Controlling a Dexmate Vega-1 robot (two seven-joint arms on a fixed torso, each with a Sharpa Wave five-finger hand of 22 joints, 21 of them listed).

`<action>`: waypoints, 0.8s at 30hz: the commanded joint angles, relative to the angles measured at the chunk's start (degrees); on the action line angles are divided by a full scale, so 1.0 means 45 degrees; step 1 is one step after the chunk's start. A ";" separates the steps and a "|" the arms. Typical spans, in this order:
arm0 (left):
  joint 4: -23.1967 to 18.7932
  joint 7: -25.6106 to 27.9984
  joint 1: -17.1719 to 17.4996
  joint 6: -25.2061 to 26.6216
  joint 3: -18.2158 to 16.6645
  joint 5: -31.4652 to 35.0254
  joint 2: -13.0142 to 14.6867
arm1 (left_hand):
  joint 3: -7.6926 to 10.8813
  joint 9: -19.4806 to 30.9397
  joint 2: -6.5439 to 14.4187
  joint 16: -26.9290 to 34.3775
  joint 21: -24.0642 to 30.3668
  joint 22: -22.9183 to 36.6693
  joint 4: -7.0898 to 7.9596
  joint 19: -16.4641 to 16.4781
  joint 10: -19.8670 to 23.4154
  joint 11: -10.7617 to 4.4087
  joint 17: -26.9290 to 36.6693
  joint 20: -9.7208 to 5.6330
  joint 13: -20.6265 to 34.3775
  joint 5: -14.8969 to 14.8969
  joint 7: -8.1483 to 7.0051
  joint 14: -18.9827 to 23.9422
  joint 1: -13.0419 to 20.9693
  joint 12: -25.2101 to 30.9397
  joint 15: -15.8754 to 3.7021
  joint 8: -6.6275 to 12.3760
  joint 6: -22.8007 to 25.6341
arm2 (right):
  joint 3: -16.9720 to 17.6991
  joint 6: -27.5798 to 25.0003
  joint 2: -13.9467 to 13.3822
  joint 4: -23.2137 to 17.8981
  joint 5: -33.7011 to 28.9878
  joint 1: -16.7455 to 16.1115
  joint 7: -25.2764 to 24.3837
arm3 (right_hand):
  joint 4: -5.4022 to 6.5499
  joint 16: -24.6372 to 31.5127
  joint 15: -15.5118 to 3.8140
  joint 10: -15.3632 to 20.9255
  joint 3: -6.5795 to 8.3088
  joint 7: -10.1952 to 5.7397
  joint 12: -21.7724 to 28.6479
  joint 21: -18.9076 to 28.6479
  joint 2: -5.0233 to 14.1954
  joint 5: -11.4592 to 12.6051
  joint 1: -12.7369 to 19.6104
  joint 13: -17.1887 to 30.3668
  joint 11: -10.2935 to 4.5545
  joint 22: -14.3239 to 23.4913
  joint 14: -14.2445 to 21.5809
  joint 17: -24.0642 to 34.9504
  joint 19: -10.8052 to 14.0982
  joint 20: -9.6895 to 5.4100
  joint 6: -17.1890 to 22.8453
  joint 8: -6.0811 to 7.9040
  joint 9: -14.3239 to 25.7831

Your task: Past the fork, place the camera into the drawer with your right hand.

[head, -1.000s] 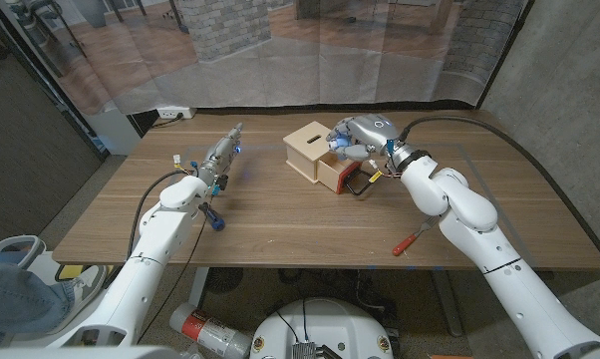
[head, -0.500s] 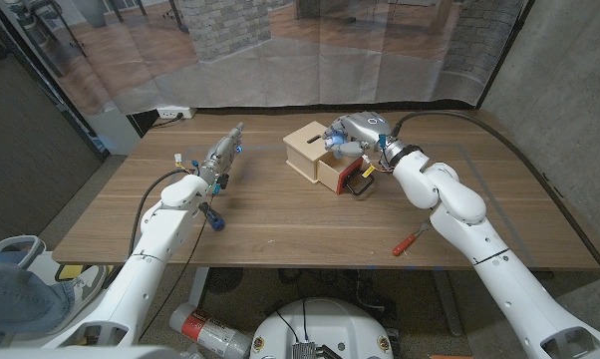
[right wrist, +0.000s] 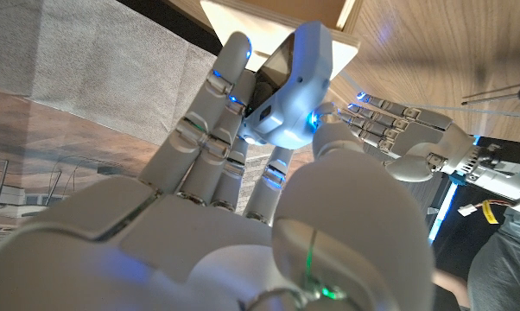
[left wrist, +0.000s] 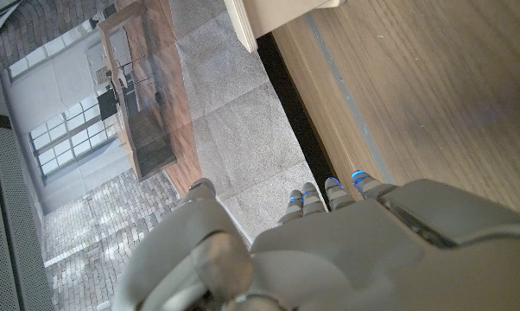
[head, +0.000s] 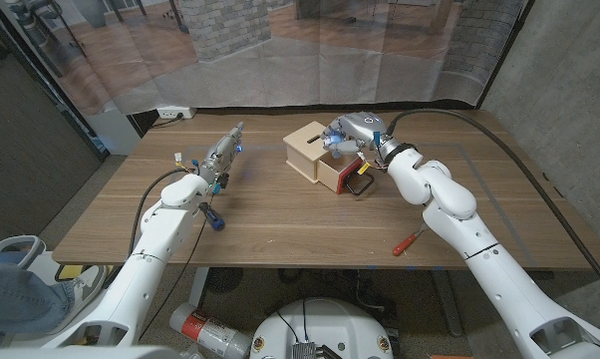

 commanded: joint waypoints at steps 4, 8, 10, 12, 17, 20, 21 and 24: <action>0.0020 0.0046 -0.0045 0.0048 0.0087 0.0063 -0.0048 | -0.0071 0.0066 0.0139 0.0078 0.0002 0.0059 -0.0009 -0.0052 0.0003 -0.0012 0.0053 -0.0002 0.0048 -0.0038 -0.0040 -0.0062 0.0036 0.0032 0.0025 0.0078 0.0089 | -0.0175 -0.0844 0.0099 0.0187 0.0035 0.0133 0.0576 | 0.0064 0.0026 -0.1132 0.2652 -0.0121 -0.0009 0.0142 0.0192 0.0829 0.0067 0.0641 0.0069 -0.1951 -0.0011 0.0638 -0.0019 0.0003 -0.0287 0.0101 0.0013 0.0016; 0.0171 0.0002 -0.0149 -0.0008 0.0162 0.0071 -0.0099 | -0.0076 0.0065 0.0141 0.0079 -0.0001 0.0059 -0.0009 -0.0058 0.0011 -0.0011 0.0053 0.0007 0.0048 -0.0038 -0.0032 -0.0058 0.0037 0.0035 0.0027 0.0080 0.0097 | -0.0224 -0.1140 0.0202 0.0086 0.0047 0.0112 0.0832 | 0.0080 -0.0007 -0.1136 0.2821 -0.0153 0.0021 0.0166 0.0216 0.0818 0.0062 0.0592 0.0062 -0.1929 -0.0017 0.0649 -0.0052 0.0003 -0.0292 0.0184 0.0040 0.0013; 0.0262 -0.0030 -0.0198 -0.0050 0.0189 0.0069 -0.0121 | -0.0078 0.0065 0.0142 0.0079 -0.0001 0.0059 -0.0009 -0.0060 0.0011 -0.0020 0.0053 0.0007 0.0048 -0.0039 -0.0026 -0.0058 0.0038 0.0035 0.0028 0.0079 0.0097 | -0.0262 -0.1284 0.0238 0.0054 0.0007 0.0124 0.0954 | 0.0089 0.0003 -0.1131 0.2828 -0.0165 0.0038 0.0157 0.0222 0.0812 0.0060 0.0570 0.0060 -0.1931 -0.0019 0.0675 -0.0046 0.0004 -0.0293 0.0209 0.0047 0.0011; 0.0349 -0.0057 -0.0243 -0.0090 0.0208 0.0069 -0.0139 | -0.0080 0.0065 0.0143 0.0077 0.0000 0.0059 -0.0010 -0.0058 0.0011 -0.0022 0.0053 0.0008 0.0048 -0.0039 -0.0024 -0.0064 0.0038 0.0035 0.0026 0.0078 0.0094 | -0.0300 -0.1439 0.0292 0.0014 -0.0007 0.0133 0.1103 | 0.0102 -0.0009 -0.1128 0.2846 -0.0185 0.0061 0.0146 0.0234 0.0803 0.0056 0.0535 0.0057 -0.1912 -0.0022 0.0687 -0.0062 0.0010 -0.0293 0.0231 0.0052 0.0009; 0.0594 -0.0135 -0.0352 -0.0192 0.0232 0.0053 -0.0179 | -0.0086 0.0065 0.0146 0.0077 0.0001 0.0059 -0.0011 -0.0058 0.0013 -0.0020 0.0053 0.0008 0.0048 -0.0040 -0.0033 -0.0063 0.0041 0.0035 0.0026 0.0080 0.0103 | -0.0463 -0.1760 0.0401 0.0013 -0.0137 0.0232 0.1388 | 0.0105 0.0009 -0.1132 0.2857 -0.0199 0.0089 0.0130 0.0247 0.0795 0.0056 0.0515 0.0053 -0.1898 -0.0025 0.0731 -0.0049 0.0018 -0.0294 0.0261 0.0058 0.0005; 0.0747 -0.0198 -0.0420 -0.0263 0.0245 0.0041 -0.0199 | -0.0090 0.0065 0.0148 0.0077 -0.0002 0.0059 -0.0011 -0.0065 0.0002 -0.0017 0.0053 0.0007 0.0048 -0.0040 -0.0028 -0.0064 0.0042 0.0031 0.0023 0.0081 0.0108 | -0.0557 -0.1992 0.0503 0.0044 -0.0229 0.0322 0.1538 | 0.0107 0.0000 -0.1131 0.2863 -0.0207 0.0097 0.0121 0.0253 0.0789 0.0056 0.0504 0.0051 -0.1893 -0.0027 0.0744 -0.0063 0.0019 -0.0295 0.0273 0.0060 0.0004; 0.0798 -0.0222 -0.0444 -0.0289 0.0249 0.0037 -0.0204 | -0.0091 0.0065 0.0148 0.0077 -0.0002 0.0059 -0.0011 -0.0065 -0.0001 -0.0022 0.0053 0.0007 0.0048 -0.0040 -0.0037 -0.0065 0.0042 0.0030 0.0017 0.0079 0.0107 | -0.0586 -0.2098 0.0549 0.0043 -0.0267 0.0350 0.1604 | 0.0106 -0.0004 -0.1132 0.2867 -0.0209 0.0098 0.0119 0.0255 0.0787 0.0057 0.0502 0.0051 -0.1882 -0.0028 0.0745 -0.0068 0.0018 -0.0296 0.0271 0.0058 0.0003; 0.0935 -0.0268 -0.0510 -0.0358 0.0254 0.0029 -0.0226 | -0.0095 0.0064 0.0151 0.0076 -0.0002 0.0059 -0.0011 -0.0067 -0.0001 -0.0028 0.0053 0.0004 0.0048 -0.0041 -0.0015 -0.0067 0.0043 0.0029 0.0018 0.0083 0.0120 | -0.0689 -0.2439 0.0674 0.0048 -0.0427 0.0438 0.1825 | 0.0107 -0.0016 -0.1129 0.2865 -0.0216 0.0112 0.0106 0.0261 0.0782 0.0056 0.0491 0.0049 -0.1890 -0.0030 0.0752 -0.0084 0.0019 -0.0298 0.0272 0.0055 0.0002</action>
